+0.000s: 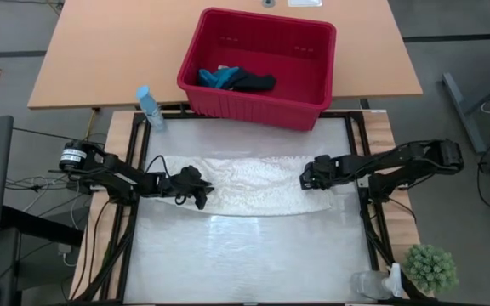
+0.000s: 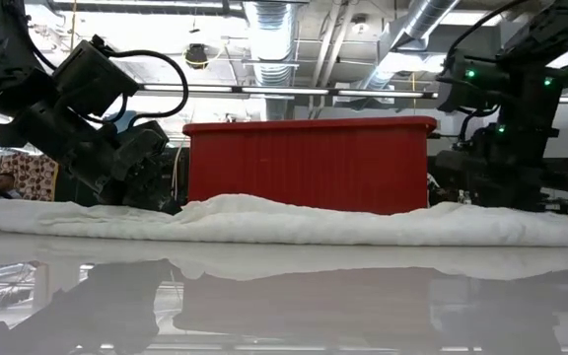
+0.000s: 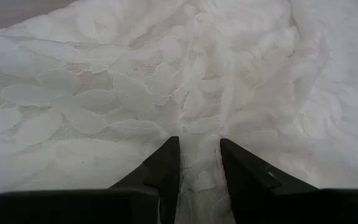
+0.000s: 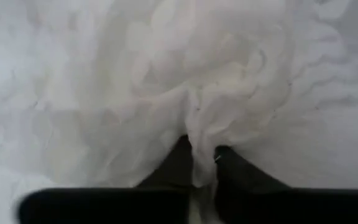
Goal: Fold Laundry from Bin
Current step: Fold the white shirt
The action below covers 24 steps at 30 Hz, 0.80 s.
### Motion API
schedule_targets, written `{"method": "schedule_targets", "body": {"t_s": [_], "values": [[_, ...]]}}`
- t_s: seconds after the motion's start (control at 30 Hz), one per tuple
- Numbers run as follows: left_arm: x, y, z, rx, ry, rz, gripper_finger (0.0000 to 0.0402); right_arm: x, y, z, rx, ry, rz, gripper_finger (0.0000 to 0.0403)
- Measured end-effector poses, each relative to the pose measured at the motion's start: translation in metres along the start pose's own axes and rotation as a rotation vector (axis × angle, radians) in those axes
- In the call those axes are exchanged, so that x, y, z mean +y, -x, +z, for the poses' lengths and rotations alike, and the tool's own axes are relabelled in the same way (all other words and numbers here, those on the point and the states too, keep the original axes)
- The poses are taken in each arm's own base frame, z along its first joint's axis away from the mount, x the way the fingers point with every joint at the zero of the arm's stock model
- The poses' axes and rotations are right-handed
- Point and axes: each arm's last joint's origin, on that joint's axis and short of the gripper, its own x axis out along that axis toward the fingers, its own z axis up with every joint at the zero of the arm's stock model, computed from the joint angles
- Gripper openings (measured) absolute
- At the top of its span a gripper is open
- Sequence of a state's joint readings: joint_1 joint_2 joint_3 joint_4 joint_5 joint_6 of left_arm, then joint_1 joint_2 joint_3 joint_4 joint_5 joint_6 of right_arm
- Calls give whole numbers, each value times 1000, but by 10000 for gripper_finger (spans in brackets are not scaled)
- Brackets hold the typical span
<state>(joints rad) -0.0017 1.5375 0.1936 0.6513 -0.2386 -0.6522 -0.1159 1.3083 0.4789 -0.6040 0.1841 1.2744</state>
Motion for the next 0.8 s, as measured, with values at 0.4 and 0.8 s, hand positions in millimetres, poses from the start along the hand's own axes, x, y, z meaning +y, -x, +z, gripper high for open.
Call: {"method": "schedule_targets", "body": {"t_s": [0.4,0.8], "values": [[-5,0,6,-53,11,-49,102,14,29,2,-22,75,109,30],[-43,-10,48,-159,60,-223,102,8,38,-5,-61,76,83,30]]}}
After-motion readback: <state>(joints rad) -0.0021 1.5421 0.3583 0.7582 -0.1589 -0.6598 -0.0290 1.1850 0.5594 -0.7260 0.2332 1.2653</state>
